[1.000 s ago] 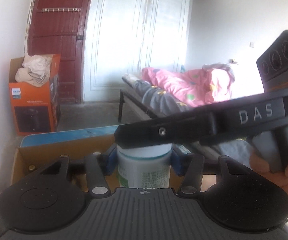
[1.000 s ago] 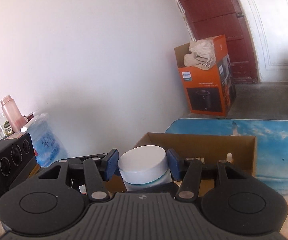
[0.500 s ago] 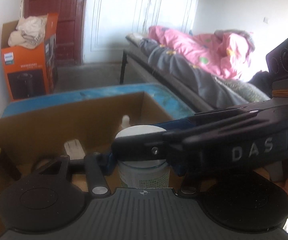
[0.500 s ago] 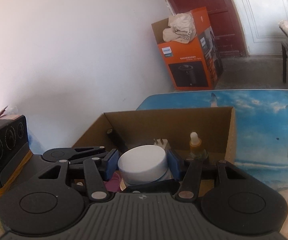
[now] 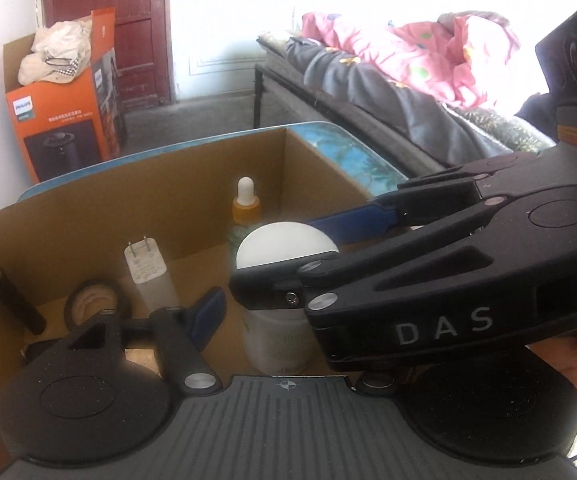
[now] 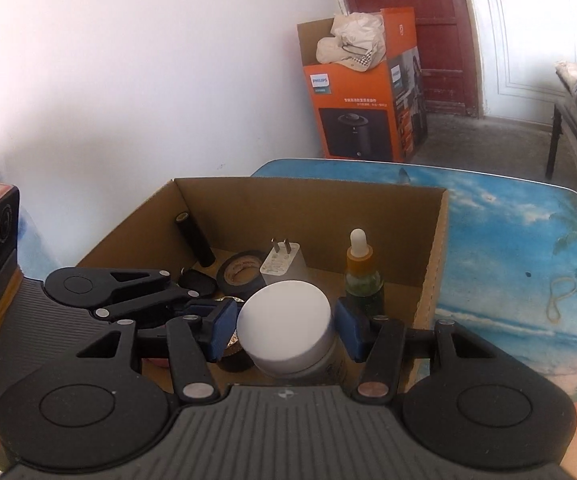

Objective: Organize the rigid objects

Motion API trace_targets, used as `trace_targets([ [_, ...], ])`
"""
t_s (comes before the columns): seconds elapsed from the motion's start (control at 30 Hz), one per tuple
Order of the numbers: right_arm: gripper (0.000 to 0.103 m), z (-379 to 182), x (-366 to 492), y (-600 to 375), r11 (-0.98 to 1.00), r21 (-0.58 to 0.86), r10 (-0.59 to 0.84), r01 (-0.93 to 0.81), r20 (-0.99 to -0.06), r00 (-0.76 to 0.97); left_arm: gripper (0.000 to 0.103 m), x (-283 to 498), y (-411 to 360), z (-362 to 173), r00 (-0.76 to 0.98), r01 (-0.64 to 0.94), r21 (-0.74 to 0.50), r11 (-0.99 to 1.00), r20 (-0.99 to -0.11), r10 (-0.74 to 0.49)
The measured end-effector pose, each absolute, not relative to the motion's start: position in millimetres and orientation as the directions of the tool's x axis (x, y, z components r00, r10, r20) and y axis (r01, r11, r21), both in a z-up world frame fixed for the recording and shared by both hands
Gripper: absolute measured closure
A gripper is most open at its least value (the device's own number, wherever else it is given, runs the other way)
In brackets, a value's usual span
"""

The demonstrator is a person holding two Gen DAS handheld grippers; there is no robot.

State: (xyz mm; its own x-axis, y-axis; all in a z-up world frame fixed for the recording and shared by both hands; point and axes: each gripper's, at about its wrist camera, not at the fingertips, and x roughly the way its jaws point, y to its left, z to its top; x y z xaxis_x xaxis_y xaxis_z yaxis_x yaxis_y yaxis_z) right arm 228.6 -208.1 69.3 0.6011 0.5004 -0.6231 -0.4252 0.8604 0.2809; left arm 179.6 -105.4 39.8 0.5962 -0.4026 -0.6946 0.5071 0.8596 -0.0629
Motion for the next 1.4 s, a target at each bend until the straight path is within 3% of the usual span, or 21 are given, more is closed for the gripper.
trace_targets([
  [0.5,0.044,72.2,225.2,-204.9,0.875,0.264,0.472,-0.407,-0.654,0.591,0.021,171.6,-106.0,43.8,0.63,0.475,-0.008,0.88,-0.695,-0.346],
  [0.63,0.037,74.0,223.9,-207.1,0.87,0.291,0.486,-0.399,-0.649,0.586,0.017,168.6,-104.0,46.0,0.643,0.471,0.009,0.882,-0.688,-0.336],
  [1.0,0.033,91.9,205.6,-220.8,0.88,0.332,0.474,-0.339,-0.608,0.637,0.005,152.7,-93.4,57.5,0.679,0.456,0.029,0.889,-0.658,-0.327],
  [1.17,0.0,120.5,166.4,-234.5,0.901,0.344,0.419,-0.266,-0.526,0.74,0.0,131.1,-70.2,74.3,0.729,0.413,0.021,0.91,-0.606,-0.317],
  [1.27,0.0,131.3,137.8,-241.0,0.915,0.338,0.368,-0.22,-0.48,0.797,0.0,123.8,-54.4,82.0,0.751,0.345,0.014,0.938,-0.604,-0.267],
  [1.4,0.0,124.2,111.6,-240.3,0.938,0.331,0.266,-0.104,-0.494,0.827,0.0,121.4,-36.5,84.8,0.761,0.235,0.034,0.971,-0.628,-0.162],
])
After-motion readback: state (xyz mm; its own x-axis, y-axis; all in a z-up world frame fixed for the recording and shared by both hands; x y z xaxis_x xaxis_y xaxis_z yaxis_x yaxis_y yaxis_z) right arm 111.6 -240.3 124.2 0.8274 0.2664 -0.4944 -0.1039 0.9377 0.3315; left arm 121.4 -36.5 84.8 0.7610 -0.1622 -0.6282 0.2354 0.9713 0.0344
